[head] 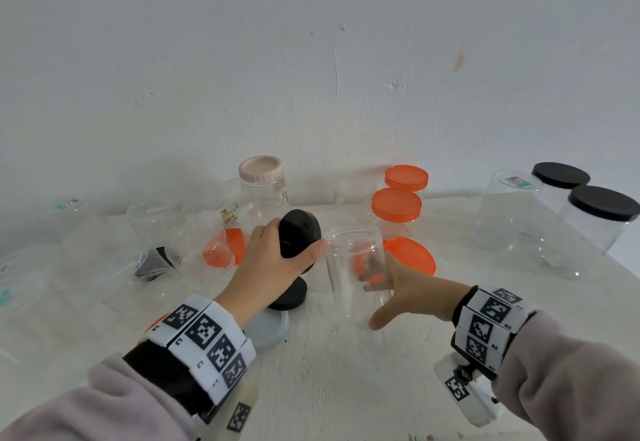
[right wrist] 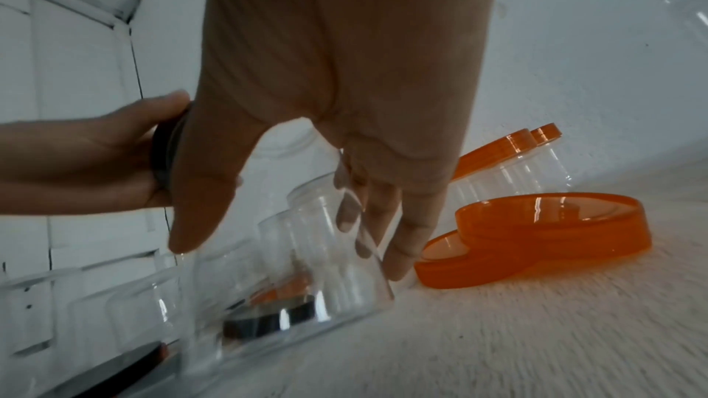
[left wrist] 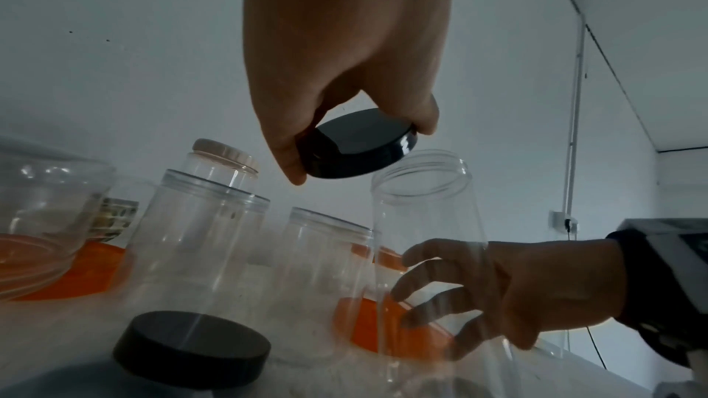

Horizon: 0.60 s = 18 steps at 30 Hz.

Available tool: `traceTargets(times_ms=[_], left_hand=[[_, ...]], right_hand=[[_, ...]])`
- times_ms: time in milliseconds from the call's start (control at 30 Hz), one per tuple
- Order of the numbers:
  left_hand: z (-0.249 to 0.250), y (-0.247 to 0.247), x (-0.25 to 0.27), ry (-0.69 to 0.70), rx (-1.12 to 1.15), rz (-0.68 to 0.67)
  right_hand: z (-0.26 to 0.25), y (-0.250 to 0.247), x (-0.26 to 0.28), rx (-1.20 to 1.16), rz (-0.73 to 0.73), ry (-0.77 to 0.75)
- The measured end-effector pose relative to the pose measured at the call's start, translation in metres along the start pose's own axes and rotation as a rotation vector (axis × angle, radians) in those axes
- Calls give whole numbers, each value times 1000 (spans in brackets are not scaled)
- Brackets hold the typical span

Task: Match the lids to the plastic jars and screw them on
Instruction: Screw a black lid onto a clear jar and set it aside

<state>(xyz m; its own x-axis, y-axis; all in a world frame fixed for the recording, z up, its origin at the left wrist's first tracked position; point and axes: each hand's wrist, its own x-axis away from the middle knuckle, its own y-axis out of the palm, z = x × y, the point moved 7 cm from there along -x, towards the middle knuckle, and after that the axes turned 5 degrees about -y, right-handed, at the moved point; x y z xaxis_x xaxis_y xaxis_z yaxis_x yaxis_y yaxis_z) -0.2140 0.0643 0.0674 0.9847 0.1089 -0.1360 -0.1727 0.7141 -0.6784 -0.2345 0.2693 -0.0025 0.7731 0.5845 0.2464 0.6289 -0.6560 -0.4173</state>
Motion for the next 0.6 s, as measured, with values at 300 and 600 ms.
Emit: traceTargets(times_ms=[300, 600], left_hand=[[24, 9, 0, 68, 69, -40], [35, 21, 2, 48, 25, -102]], right_hand=[[12, 5, -11, 80, 1, -8], [19, 5, -3, 95, -62, -16]])
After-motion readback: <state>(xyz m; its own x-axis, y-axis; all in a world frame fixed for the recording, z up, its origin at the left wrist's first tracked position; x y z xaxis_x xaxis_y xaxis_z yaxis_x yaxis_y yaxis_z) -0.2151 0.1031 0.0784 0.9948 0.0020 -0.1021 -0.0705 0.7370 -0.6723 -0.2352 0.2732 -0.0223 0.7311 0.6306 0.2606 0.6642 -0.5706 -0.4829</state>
